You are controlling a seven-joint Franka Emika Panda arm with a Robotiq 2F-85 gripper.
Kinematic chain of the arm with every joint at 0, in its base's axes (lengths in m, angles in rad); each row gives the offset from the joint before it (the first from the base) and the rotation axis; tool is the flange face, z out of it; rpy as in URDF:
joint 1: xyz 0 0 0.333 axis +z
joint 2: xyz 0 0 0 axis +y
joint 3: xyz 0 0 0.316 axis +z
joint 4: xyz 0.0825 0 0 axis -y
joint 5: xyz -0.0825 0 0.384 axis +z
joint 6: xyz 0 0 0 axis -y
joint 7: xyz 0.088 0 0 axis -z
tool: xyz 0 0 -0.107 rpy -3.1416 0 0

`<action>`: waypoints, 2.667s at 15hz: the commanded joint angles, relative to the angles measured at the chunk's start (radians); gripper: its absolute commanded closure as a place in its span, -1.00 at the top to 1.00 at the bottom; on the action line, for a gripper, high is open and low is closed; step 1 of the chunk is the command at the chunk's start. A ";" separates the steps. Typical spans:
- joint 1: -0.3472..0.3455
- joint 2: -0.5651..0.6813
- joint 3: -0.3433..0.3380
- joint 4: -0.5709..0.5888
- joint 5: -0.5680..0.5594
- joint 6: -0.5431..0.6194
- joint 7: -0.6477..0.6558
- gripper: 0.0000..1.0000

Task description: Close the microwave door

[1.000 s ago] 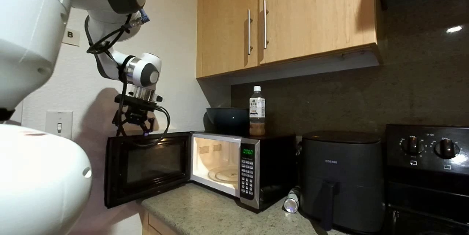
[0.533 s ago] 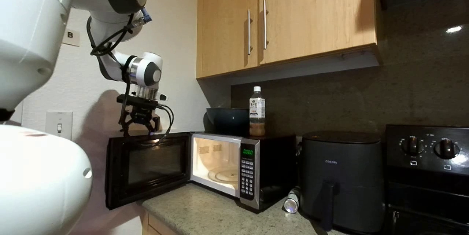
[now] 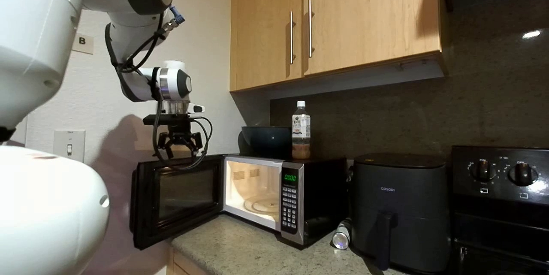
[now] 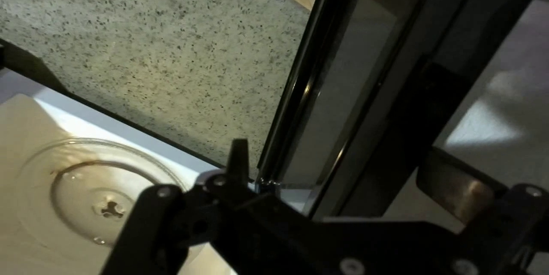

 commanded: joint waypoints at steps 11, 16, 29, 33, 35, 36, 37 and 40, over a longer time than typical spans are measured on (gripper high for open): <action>0.039 -0.030 -0.040 -0.030 -0.303 -0.010 0.253 1.00; 0.036 -0.072 -0.060 -0.048 -0.534 -0.022 0.502 1.00; 0.010 -0.076 0.006 -0.028 -0.532 0.005 0.404 1.00; 0.022 -0.060 0.043 -0.017 -0.398 0.004 0.224 1.00; 0.024 -0.053 0.051 -0.010 -0.342 -0.011 0.151 1.00; 0.023 -0.046 0.054 -0.005 -0.296 -0.020 0.104 1.00; 0.021 -0.039 0.056 0.000 -0.245 -0.030 0.053 1.00; 0.020 -0.004 0.057 0.027 -0.115 -0.094 -0.081 1.00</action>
